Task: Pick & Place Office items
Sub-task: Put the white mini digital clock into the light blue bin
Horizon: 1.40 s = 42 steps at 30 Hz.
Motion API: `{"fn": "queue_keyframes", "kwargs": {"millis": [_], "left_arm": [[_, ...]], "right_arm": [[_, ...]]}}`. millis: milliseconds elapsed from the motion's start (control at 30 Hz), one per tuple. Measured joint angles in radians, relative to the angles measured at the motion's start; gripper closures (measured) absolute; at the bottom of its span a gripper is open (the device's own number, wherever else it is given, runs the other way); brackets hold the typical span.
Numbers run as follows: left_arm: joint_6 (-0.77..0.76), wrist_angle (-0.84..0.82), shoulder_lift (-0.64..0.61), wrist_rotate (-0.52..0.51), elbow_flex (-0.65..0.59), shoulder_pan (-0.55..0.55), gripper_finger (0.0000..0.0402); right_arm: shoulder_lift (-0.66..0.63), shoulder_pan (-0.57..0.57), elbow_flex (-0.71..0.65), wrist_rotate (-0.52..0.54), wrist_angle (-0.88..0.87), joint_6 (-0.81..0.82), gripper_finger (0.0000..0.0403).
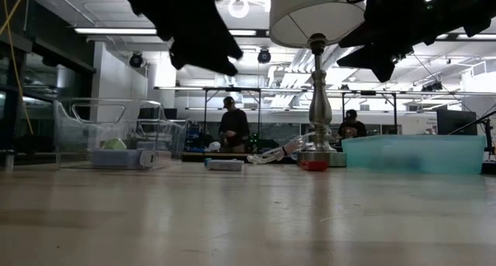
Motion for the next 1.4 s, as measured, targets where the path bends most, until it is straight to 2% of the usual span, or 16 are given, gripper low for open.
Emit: {"fn": "queue_keyframes", "kwargs": {"millis": [367,567,900,1067,1400], "left_arm": [[0.207,-0.105,0.0,0.177,0.0,0.244,0.0209],[0.34,-0.227,-0.011,0.191,0.0,0.325,0.0209],[0.646,-0.243,-0.04,0.209,0.0,0.426,0.0209],[0.679,-0.249,-0.05,0.21,0.0,0.473,0.0209],[0.717,-0.276,-0.047,0.307,0.005,0.588,0.0209]], "right_arm": [[0.0,0.0,0.0,0.007,0.0,0.001,0.0218],[0.0,0.0,0.0,0.007,0.0,0.002,0.0218],[0.0,0.0,0.0,0.007,0.0,0.002,0.0218],[0.0,0.0,0.0,0.007,0.001,0.002,0.0218],[0.0,0.0,0.0,0.007,0.0,0.002,0.0218]]}}
